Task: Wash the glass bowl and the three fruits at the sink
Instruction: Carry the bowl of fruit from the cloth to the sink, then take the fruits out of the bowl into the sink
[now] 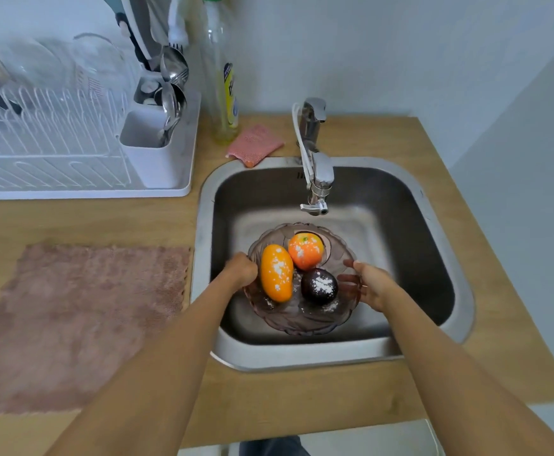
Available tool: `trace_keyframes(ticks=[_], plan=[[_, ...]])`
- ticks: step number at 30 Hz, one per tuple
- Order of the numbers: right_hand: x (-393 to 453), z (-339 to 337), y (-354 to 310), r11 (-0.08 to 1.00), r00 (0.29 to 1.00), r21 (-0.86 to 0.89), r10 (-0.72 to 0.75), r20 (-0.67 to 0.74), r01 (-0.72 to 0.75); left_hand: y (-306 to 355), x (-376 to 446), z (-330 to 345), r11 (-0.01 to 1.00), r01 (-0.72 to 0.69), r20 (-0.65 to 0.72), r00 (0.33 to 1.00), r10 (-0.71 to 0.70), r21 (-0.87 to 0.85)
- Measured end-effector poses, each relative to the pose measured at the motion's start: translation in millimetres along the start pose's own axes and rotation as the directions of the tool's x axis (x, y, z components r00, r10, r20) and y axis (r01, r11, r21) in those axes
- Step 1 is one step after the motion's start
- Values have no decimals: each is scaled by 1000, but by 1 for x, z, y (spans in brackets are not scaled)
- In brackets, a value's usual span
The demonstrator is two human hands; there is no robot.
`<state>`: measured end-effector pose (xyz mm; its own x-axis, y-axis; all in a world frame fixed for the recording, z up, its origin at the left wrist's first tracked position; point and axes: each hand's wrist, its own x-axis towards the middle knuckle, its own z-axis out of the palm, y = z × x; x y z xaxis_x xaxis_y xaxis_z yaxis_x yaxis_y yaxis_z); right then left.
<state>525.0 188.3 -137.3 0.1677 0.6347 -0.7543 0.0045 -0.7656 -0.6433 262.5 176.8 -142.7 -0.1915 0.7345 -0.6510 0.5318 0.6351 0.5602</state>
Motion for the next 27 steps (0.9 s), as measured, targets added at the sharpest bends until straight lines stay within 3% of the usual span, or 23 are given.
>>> trace_keyframes(ticks=[12, 16, 20, 22, 24, 27], plan=[[9, 2, -1, 999, 1000, -47, 10, 17, -9, -13, 4, 16, 997, 22, -75, 997, -27, -75], [12, 8, 3, 967, 989, -232, -123, -76, 103, -15, 5, 16, 989, 52, -63, 996, -61, -139], [1, 5, 9, 758, 883, -586, -447, -145, 287, -16, 10, 17, 975, 85, -30, 995, -94, -205], [-11, 5, 10, 674, 808, -637, -573, -133, 373, -16, 9, 17, 973, 90, -25, 995, -98, -212], [-22, 7, 13, 624, 773, -619, -633, -43, 476, -14, 6, 16, 971, 92, -25, 995, -100, -220], [-28, 15, 22, 479, 815, -727, -547, 191, 491, -13, 2, 16, 968, 97, -20, 994, -104, -232]])
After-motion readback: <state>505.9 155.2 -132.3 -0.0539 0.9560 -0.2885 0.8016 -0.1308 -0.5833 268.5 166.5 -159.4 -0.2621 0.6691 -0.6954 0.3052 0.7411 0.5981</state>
